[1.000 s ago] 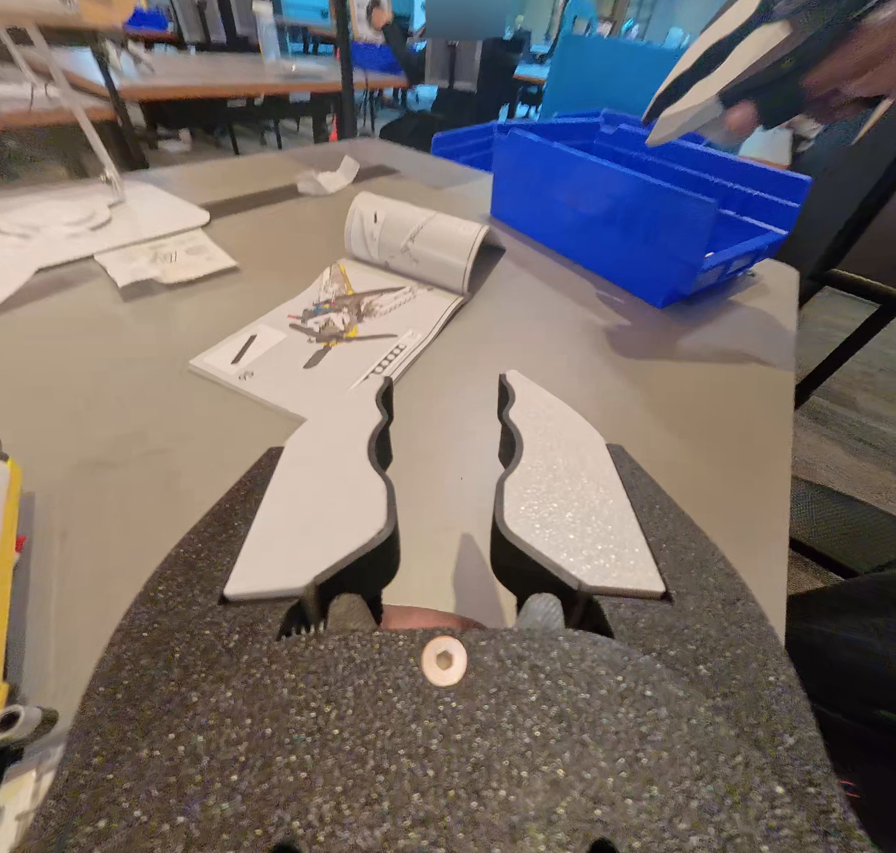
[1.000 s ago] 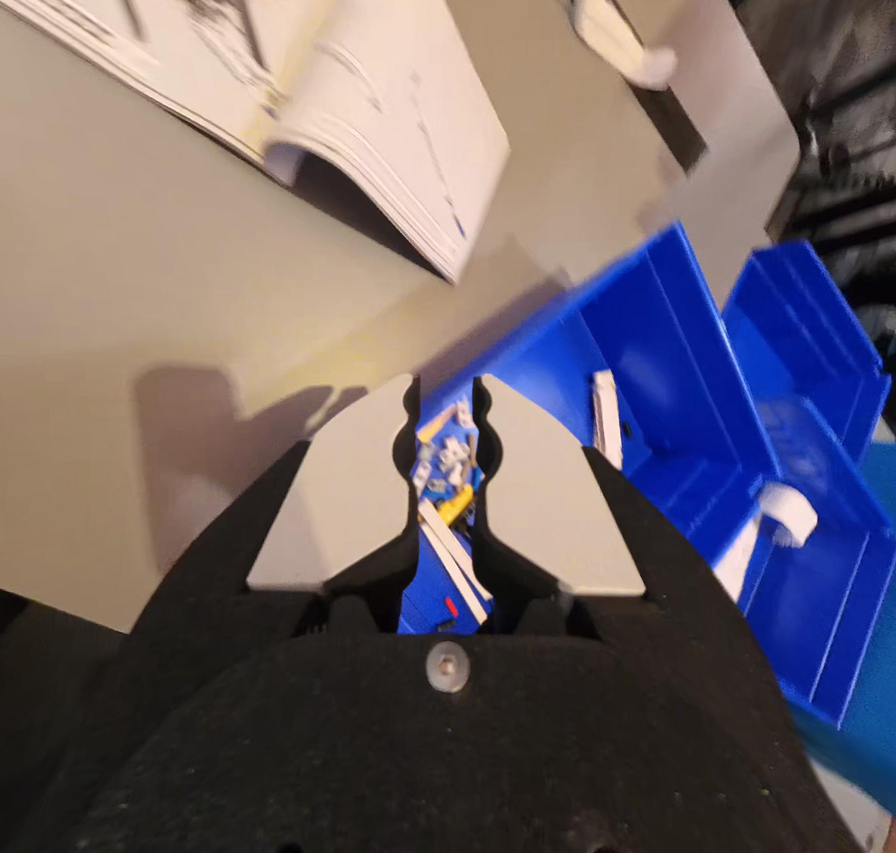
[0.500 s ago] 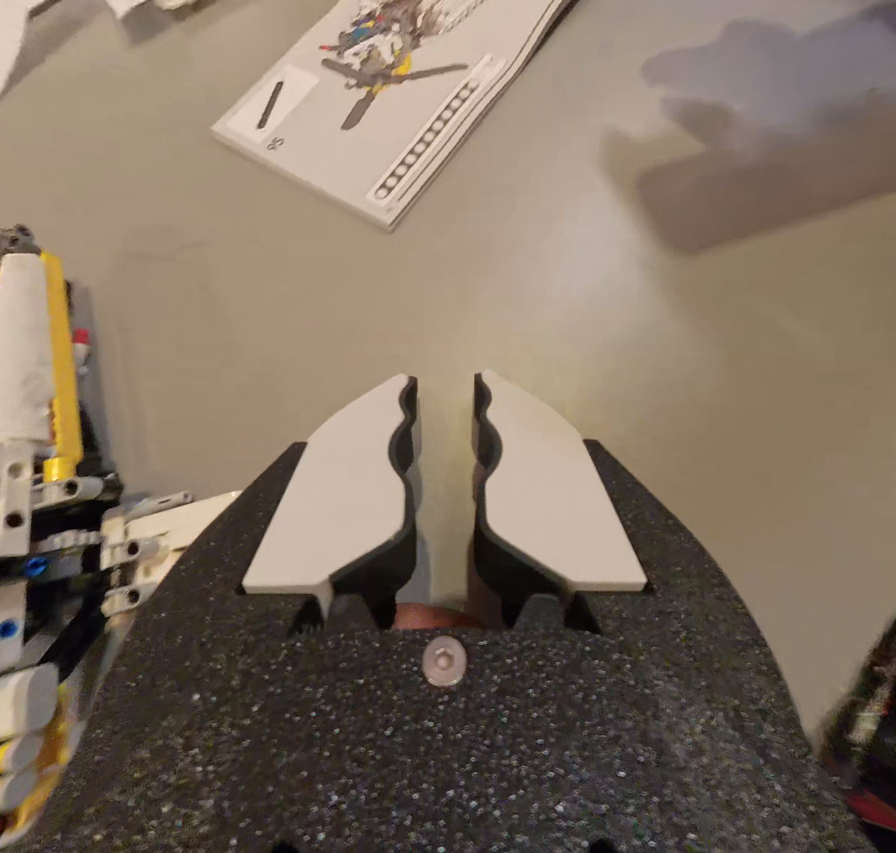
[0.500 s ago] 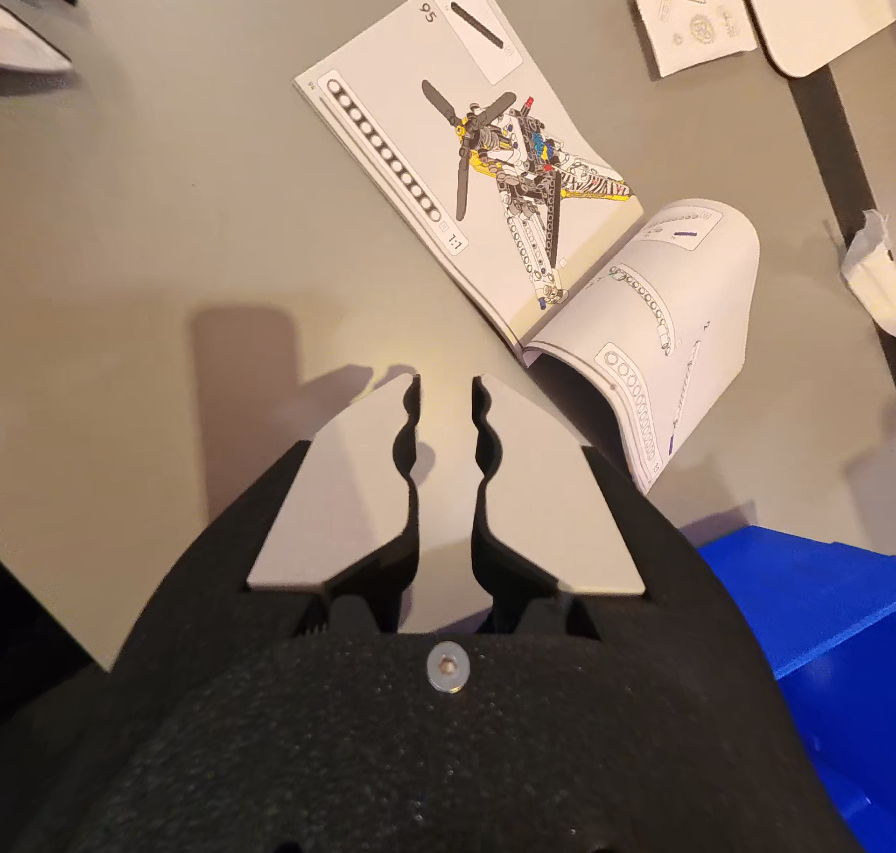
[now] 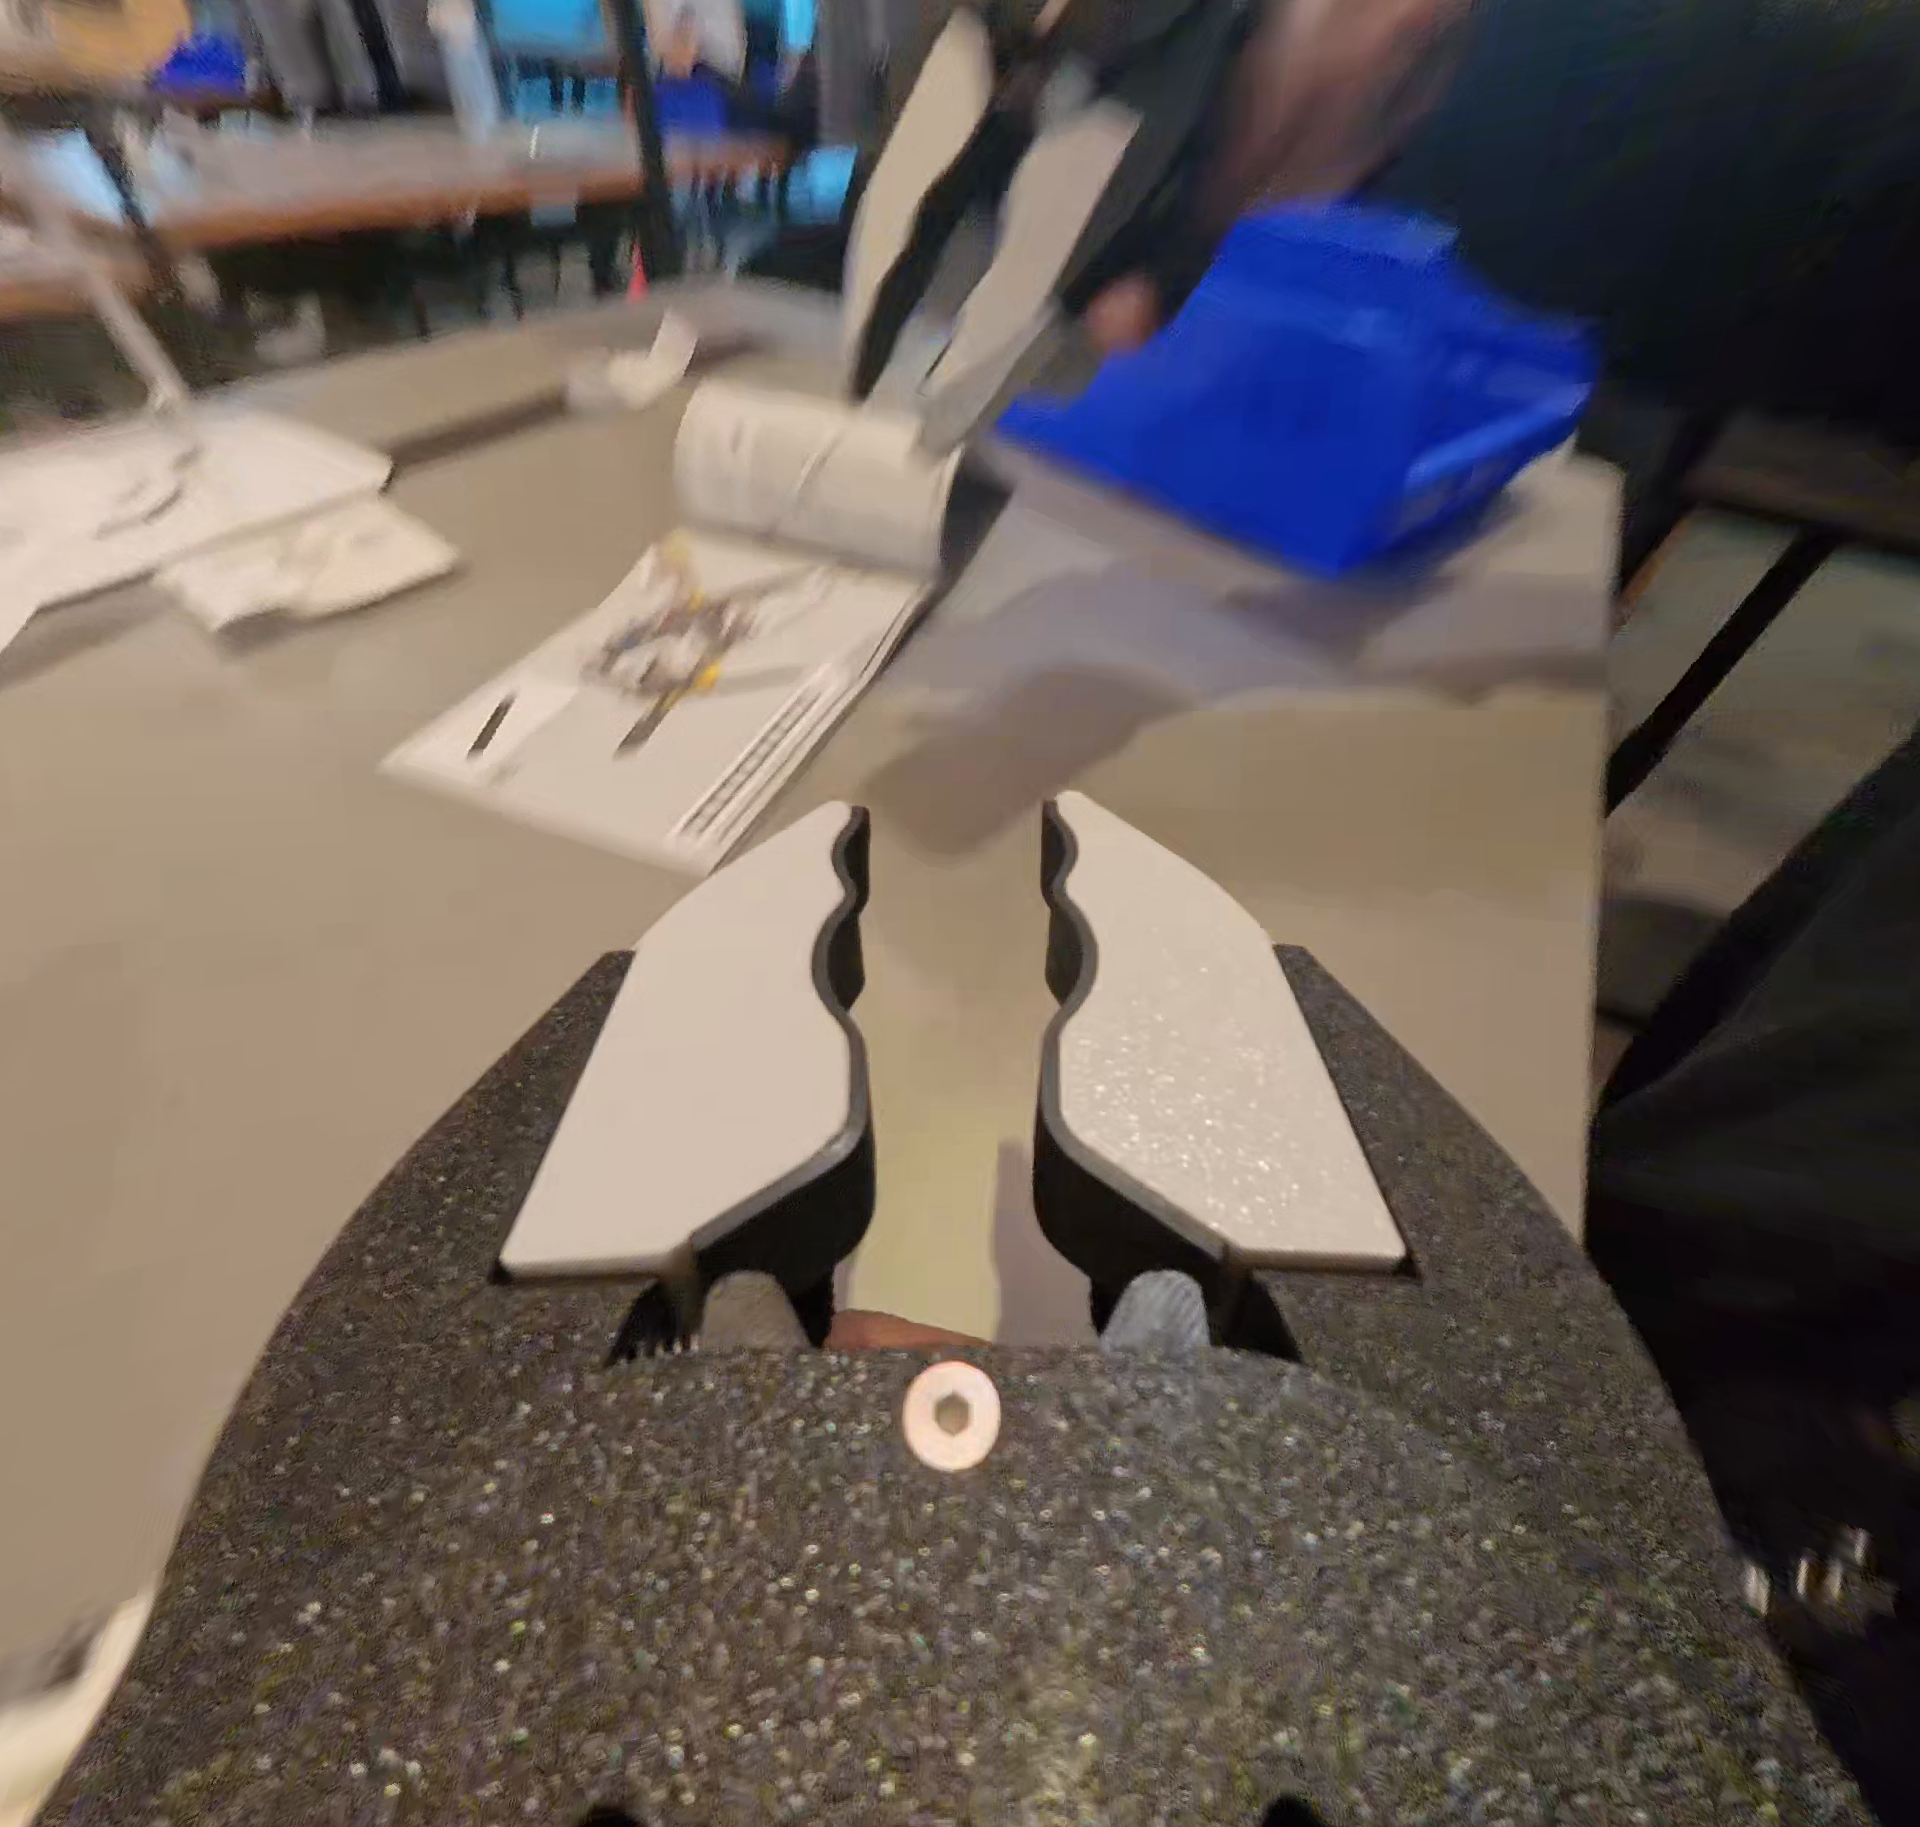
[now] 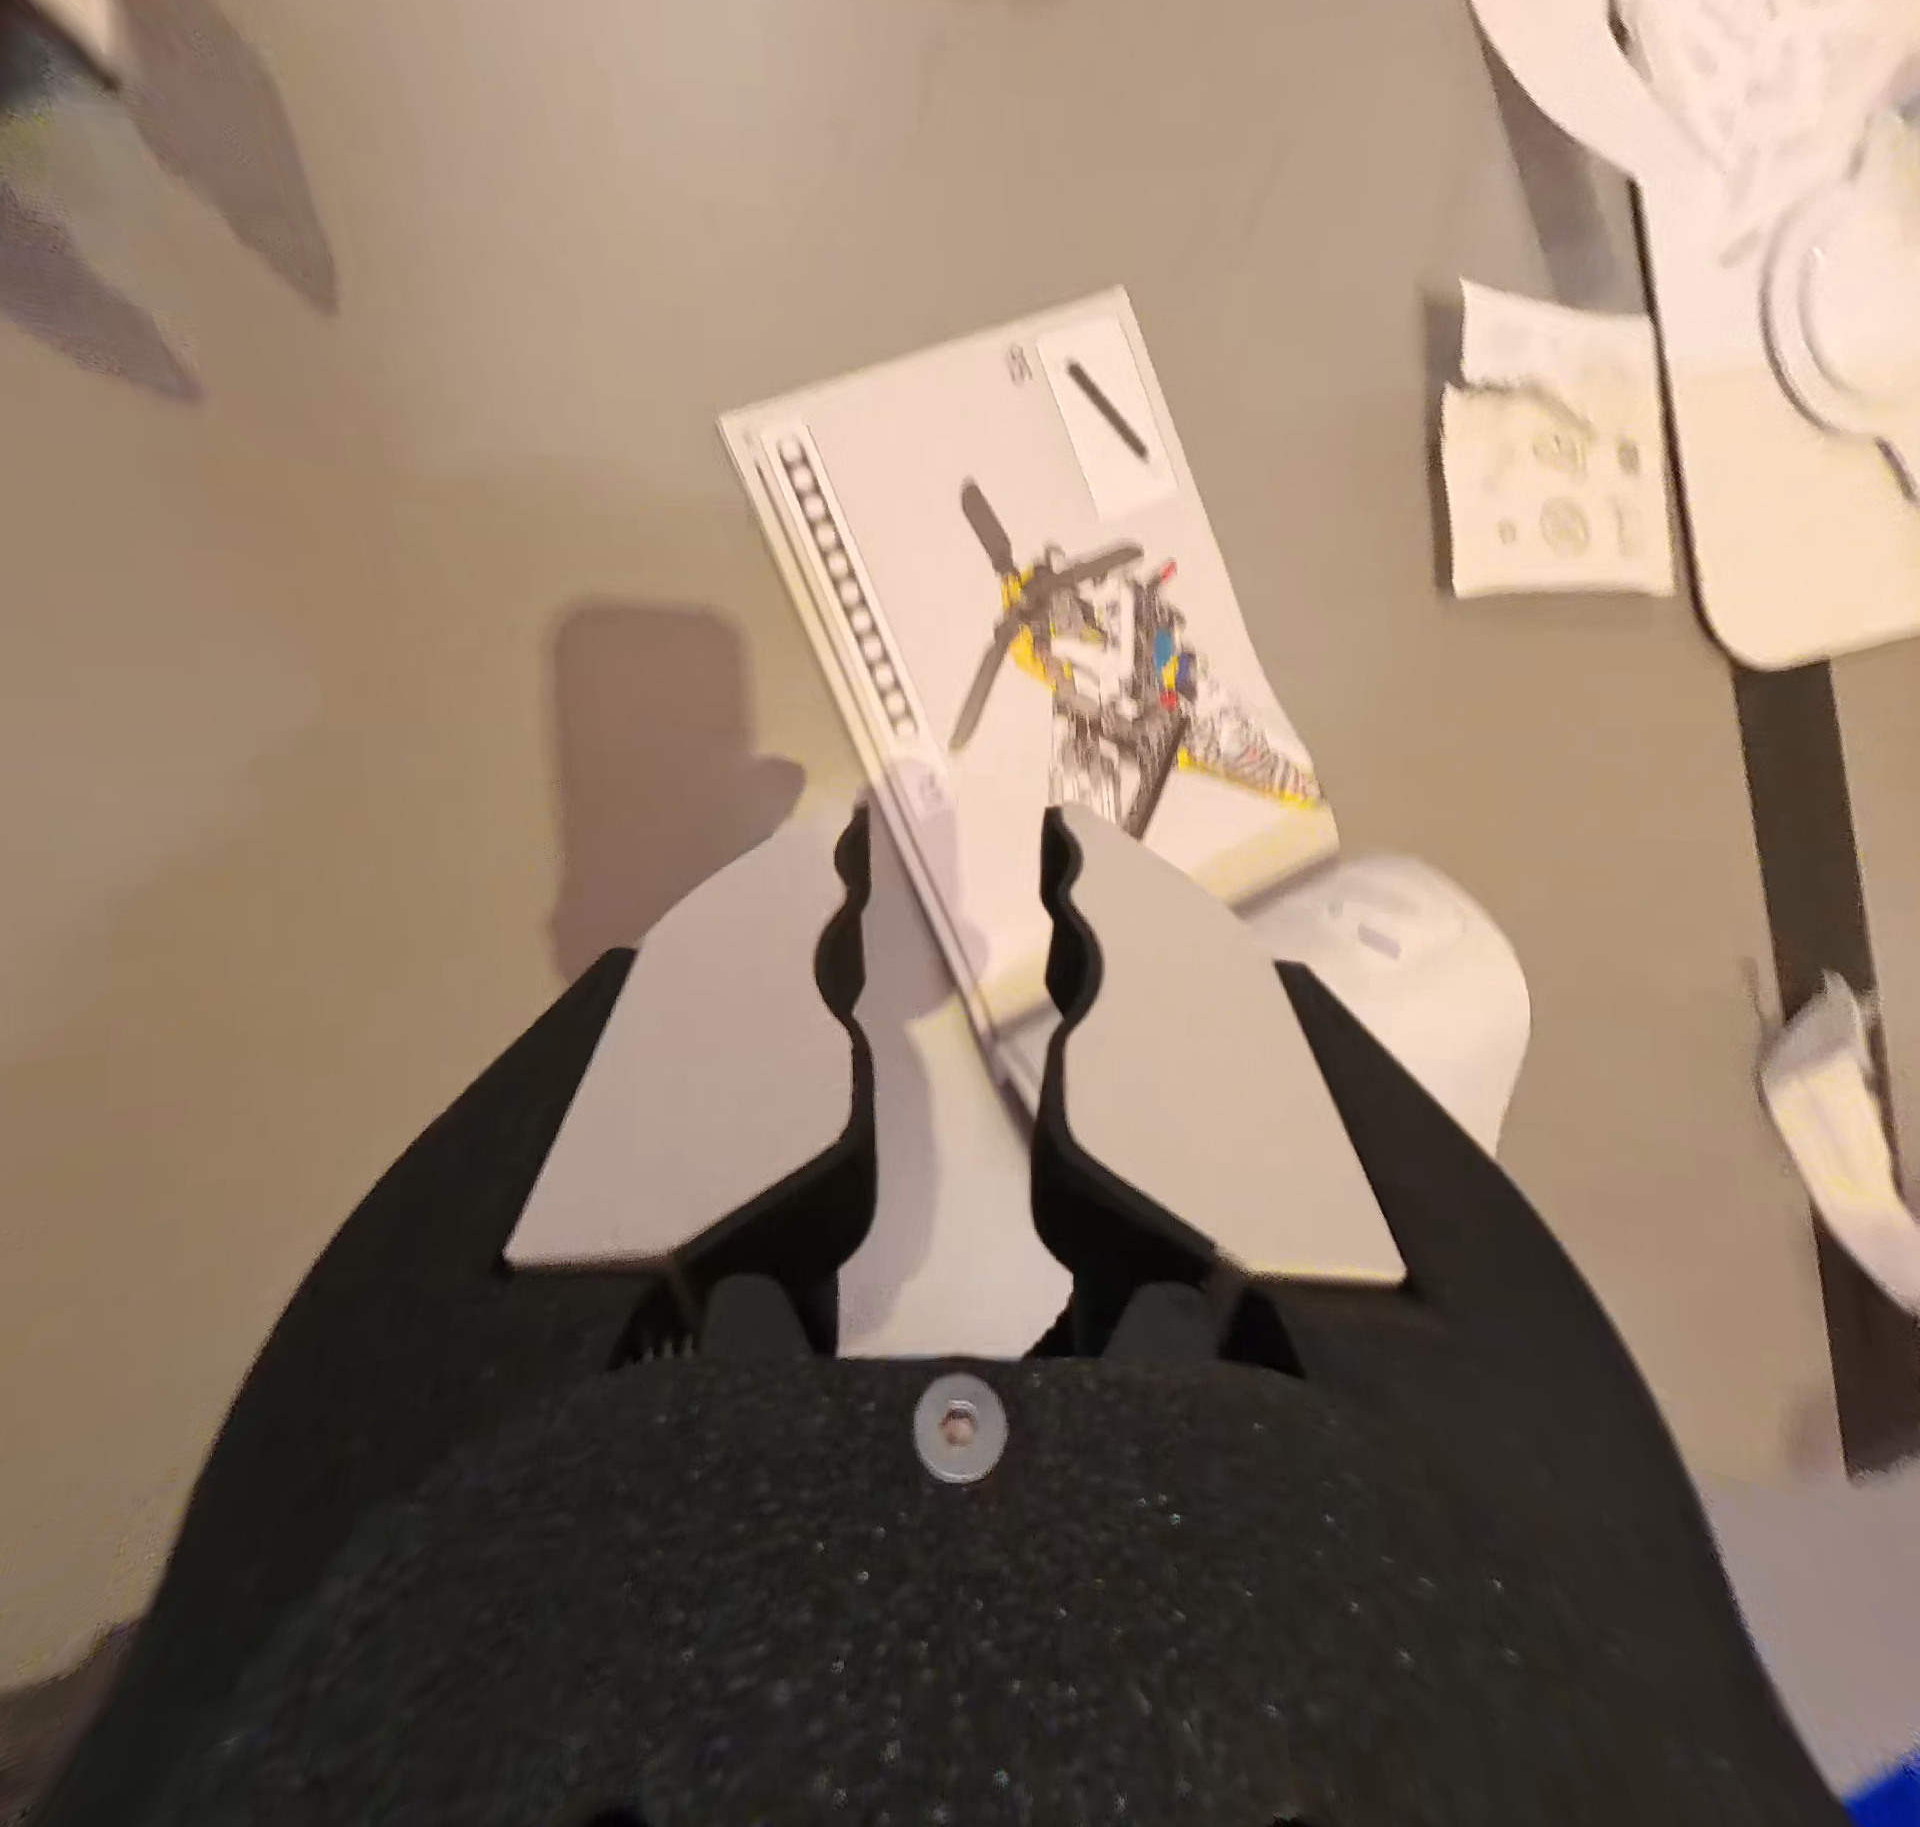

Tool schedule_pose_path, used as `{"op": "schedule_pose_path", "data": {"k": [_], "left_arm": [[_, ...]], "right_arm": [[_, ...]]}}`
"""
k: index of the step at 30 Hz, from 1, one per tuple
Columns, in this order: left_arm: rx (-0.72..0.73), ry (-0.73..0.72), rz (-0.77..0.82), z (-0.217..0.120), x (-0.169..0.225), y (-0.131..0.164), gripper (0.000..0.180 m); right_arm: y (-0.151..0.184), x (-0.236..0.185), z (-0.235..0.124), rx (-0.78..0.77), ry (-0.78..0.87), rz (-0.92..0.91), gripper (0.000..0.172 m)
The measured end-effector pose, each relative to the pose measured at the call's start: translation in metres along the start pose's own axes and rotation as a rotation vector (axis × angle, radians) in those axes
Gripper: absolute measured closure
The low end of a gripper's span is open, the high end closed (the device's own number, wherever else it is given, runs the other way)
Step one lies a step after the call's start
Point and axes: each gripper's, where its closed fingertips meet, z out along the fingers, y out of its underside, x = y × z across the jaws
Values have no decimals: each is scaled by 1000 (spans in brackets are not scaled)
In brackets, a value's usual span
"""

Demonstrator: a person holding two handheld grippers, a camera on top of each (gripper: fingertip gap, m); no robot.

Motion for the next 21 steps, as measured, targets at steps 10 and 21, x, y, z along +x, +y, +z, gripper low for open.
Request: {"op": "schedule_pose_path", "data": {"k": [10, 21], "left_arm": [[92, 118, 60, 67, 40, -26, 124], [-75, 26, 109, 98, 0, -11, 124]], "right_arm": [[-61, 11, 65, -17, -179, -226, 123], [-54, 25, 108, -72, -286, -279, 114]]}}
